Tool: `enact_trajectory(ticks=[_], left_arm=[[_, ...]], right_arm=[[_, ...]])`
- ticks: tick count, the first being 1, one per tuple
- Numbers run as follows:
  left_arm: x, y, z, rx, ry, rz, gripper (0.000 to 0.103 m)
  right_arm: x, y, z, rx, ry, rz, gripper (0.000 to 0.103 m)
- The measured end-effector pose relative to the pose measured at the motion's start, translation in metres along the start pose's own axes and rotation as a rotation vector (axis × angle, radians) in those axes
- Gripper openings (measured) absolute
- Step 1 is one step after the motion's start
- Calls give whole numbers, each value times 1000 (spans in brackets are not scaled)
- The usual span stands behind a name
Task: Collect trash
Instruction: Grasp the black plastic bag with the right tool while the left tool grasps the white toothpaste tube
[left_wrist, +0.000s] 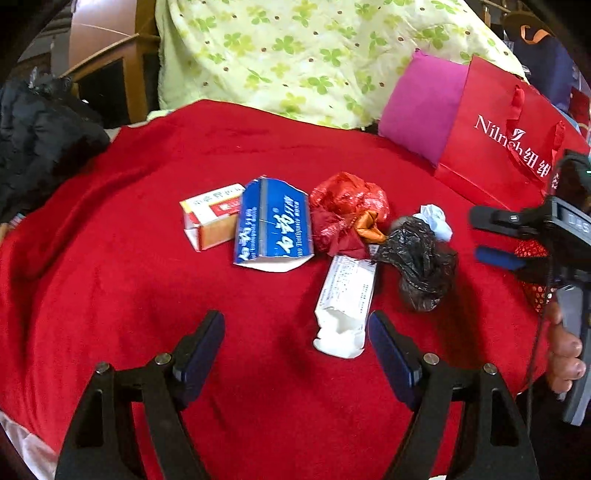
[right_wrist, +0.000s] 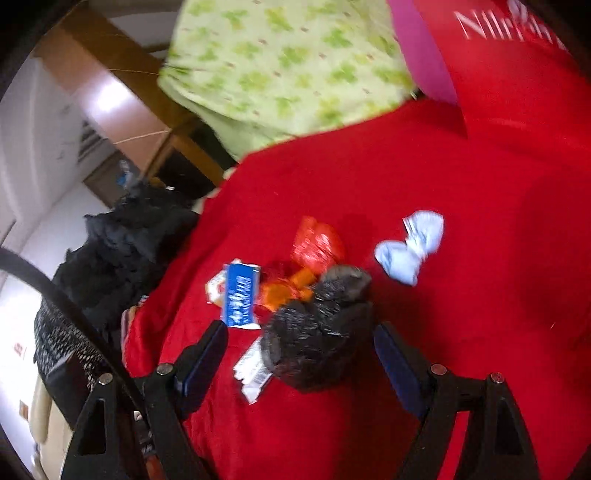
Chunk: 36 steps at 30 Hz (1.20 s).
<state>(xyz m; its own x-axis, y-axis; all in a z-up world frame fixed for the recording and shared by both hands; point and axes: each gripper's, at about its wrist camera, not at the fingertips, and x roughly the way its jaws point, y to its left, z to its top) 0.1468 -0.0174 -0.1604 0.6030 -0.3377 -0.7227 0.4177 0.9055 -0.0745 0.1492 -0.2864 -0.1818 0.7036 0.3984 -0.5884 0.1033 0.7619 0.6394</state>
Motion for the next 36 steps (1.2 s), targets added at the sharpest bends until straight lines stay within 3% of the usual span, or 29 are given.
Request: enact_trajectory(ticks=[9, 10, 11, 14, 23, 28, 34, 36], left_arm=[[24, 7, 1, -25, 22, -63, 80], [25, 8, 0, -27, 21, -61, 80], [25, 8, 0, -28, 20, -57, 80], [26, 9, -1, -33, 25, -58, 80], [39, -8, 5, -19, 45, -96, 80], [61, -14, 13, -60, 88, -131, 80], [87, -22, 18, -82, 146, -151, 80], [95, -23, 18, -87, 172, -140, 75]], right_arm=[[63, -3, -1, 94, 141, -22, 82], [70, -2, -2, 87, 160, -33, 72], [75, -1, -4, 76, 179, -45, 56], [81, -4, -9, 72, 210, -61, 40], [34, -9, -6, 19, 134, -73, 36], [2, -6, -4, -63, 55, -76, 36], [-14, -13, 1, -67, 28, -94, 36], [-15, -13, 1, -68, 24, -93, 36]])
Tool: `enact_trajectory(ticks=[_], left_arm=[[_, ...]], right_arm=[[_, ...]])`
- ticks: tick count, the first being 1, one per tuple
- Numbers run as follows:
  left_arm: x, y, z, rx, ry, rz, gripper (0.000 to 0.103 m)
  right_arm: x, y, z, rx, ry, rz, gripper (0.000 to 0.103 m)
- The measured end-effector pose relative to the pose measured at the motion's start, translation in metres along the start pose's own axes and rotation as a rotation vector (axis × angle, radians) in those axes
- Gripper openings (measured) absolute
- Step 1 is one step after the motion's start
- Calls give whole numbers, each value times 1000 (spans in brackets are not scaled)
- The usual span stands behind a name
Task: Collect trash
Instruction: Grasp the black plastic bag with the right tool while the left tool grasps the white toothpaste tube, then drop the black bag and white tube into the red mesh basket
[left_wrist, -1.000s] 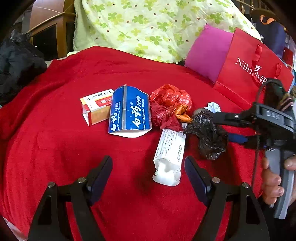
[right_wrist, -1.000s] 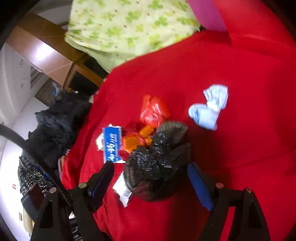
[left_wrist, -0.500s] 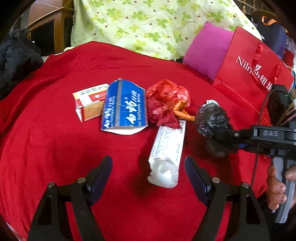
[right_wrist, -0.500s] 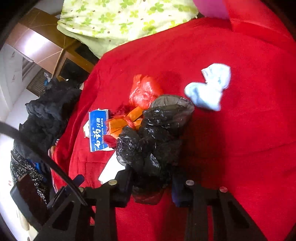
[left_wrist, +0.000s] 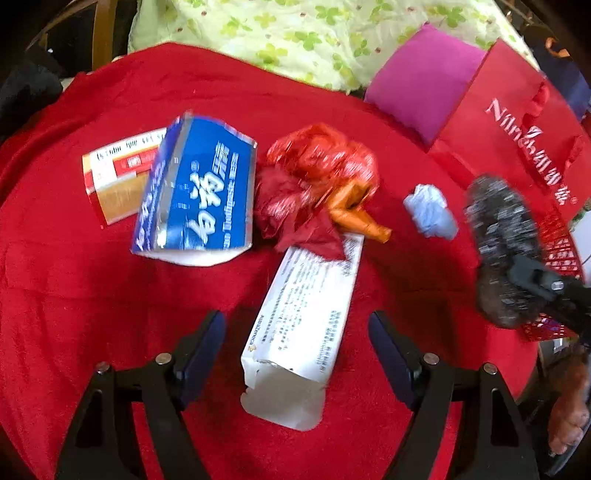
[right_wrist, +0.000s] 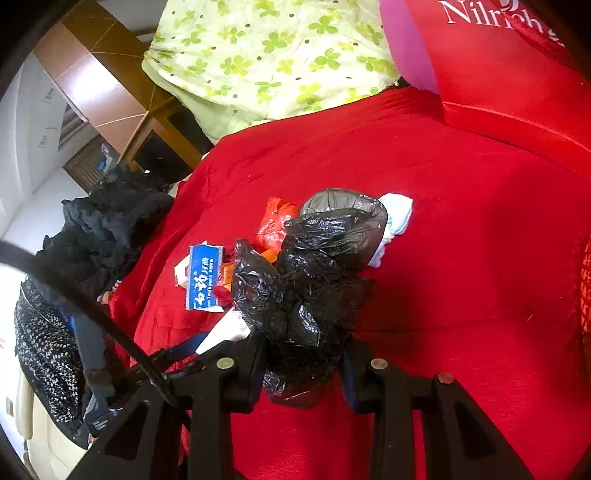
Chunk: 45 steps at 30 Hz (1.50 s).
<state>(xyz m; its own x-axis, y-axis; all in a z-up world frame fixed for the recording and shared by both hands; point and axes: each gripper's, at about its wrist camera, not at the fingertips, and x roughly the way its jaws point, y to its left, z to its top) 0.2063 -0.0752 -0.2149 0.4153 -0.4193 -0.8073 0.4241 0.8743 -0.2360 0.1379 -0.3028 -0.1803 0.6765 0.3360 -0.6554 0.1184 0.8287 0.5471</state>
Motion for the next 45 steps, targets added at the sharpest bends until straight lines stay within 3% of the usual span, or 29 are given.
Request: enact_trajectory(ticks=[2, 7, 12, 24, 34, 45], left_arm=[[4, 1, -1, -10, 11, 10, 61], [-2, -1, -7, -4, 1, -18, 46], [-14, -8, -23, 1, -4, -43, 44], [-61, -53, -70, 51, -58, -83, 41], [-118, -106, -40, 148, -178, -99, 41], [-154, -201, 5, 342, -299, -131, 41]], right_arm=[[-2, 1, 1, -6, -8, 4, 36], [-7, 6, 1, -38, -33, 3, 36], [-18, 11, 0, -77, -92, -12, 36], [-85, 14, 3, -150, -348, -17, 36], [-139, 1, 2, -159, -505, -38, 36], [-205, -40, -3, -95, -668, -90, 36]])
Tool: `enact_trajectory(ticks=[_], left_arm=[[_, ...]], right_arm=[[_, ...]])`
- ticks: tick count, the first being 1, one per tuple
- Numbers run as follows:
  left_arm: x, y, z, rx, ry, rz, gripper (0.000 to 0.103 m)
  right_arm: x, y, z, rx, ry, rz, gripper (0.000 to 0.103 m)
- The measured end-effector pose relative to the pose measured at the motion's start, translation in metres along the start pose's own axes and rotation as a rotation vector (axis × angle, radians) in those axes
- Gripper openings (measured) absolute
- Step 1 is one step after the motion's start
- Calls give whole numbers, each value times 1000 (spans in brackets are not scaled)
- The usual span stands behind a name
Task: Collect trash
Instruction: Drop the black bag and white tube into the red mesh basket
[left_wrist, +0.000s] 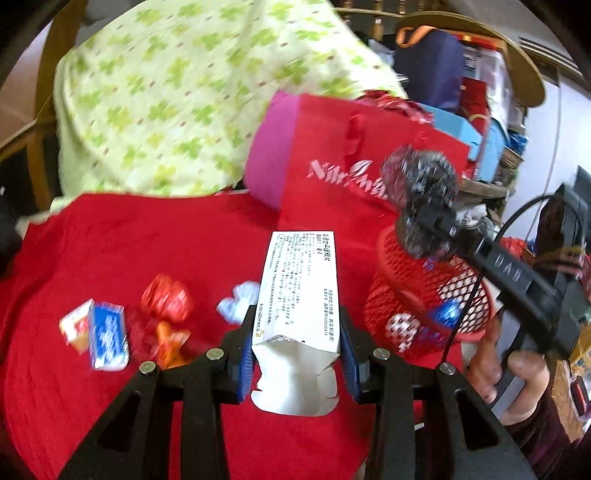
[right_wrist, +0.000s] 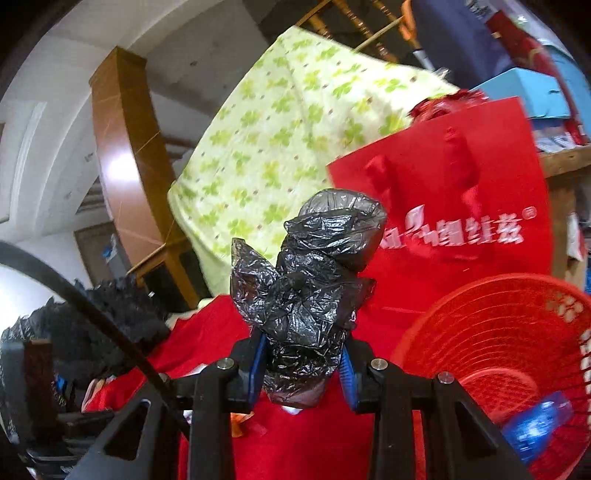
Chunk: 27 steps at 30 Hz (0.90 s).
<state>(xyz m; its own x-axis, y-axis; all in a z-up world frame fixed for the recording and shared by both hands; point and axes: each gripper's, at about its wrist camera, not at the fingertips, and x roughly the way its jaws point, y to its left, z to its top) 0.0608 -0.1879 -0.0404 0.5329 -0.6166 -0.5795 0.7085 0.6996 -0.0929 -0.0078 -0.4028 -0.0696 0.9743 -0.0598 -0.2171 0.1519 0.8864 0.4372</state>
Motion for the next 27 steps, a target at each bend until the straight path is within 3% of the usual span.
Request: enact_trajectory(ticks=[12, 22, 24, 25, 27], left_arm=[[50, -77, 54, 94, 2, -105, 41], [97, -121, 58, 129, 68, -137, 43], [104, -124, 57, 130, 86, -129, 54], [106, -124, 56, 125, 93, -130, 63], [104, -121, 52, 121, 88, -127, 66]], right_arm=[[-40, -72, 14, 106, -36, -144, 36], [-53, -116, 19, 209, -22, -214, 38], [-54, -122, 19, 244, -10, -214, 48], [-55, -124, 19, 259, -14, -214, 63], [-57, -126, 20, 271, -28, -219, 69]])
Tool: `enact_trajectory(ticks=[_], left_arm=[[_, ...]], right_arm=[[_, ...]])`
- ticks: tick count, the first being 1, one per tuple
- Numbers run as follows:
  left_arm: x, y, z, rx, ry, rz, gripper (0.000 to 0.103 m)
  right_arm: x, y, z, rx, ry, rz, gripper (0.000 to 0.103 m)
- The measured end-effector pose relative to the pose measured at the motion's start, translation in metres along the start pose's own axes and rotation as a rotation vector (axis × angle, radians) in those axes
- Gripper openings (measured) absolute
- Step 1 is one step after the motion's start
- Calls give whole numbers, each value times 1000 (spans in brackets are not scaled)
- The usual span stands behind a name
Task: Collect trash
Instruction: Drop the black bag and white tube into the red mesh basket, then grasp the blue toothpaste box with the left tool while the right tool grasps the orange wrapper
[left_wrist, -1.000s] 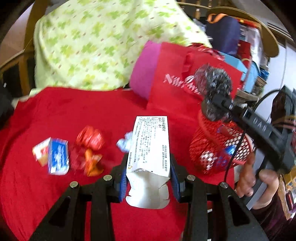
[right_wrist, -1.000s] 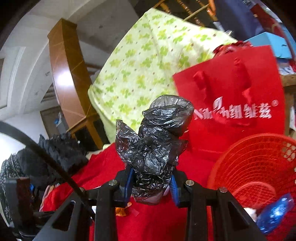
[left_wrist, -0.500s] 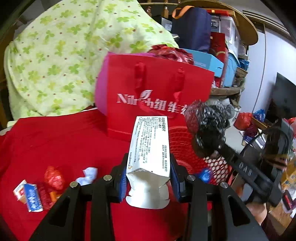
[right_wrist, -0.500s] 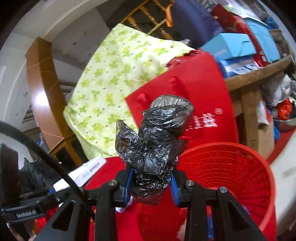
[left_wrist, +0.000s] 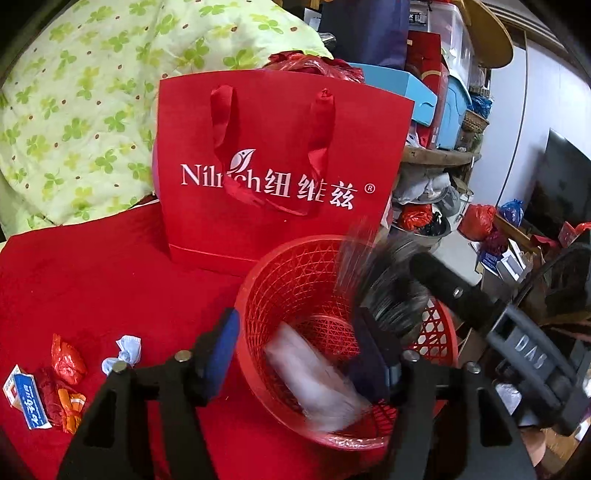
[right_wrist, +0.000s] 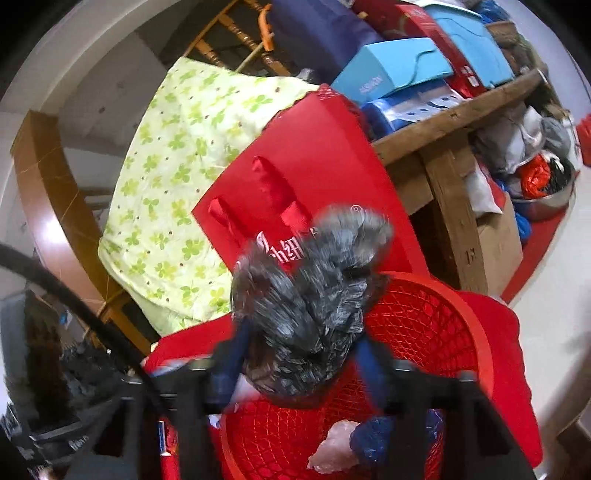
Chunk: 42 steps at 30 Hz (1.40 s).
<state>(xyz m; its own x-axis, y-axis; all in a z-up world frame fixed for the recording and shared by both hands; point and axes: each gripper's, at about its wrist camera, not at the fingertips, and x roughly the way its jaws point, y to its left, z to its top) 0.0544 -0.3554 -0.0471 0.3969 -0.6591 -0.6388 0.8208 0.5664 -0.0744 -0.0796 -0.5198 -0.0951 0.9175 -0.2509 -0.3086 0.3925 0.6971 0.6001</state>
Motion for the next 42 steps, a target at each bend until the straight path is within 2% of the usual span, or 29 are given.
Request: enact_trajectory(ticks=[5, 10, 15, 20, 25, 34, 42], left_arm=[[-17, 18, -15, -20, 1, 26, 66], [-46, 58, -41, -73, -4, 126, 68], [-85, 117, -80, -152, -15, 281, 70], [-120, 186, -130, -266, -2, 488, 71], [-141, 224, -159, -350, -19, 590, 71], [-148, 251, -182, -344, -61, 625, 72], [-148, 288, -181, -373, -102, 680, 72]], right_arm=[[-4, 14, -1, -30, -35, 30, 69], [-11, 48, -10, -120, -88, 103, 69], [-10, 90, -26, -190, -112, 206, 69], [-6, 137, -54, -288, -120, 285, 69], [18, 176, -85, -350, -39, 317, 69], [74, 218, -142, -398, 141, 272, 69], [97, 240, -177, -465, 221, 264, 69]])
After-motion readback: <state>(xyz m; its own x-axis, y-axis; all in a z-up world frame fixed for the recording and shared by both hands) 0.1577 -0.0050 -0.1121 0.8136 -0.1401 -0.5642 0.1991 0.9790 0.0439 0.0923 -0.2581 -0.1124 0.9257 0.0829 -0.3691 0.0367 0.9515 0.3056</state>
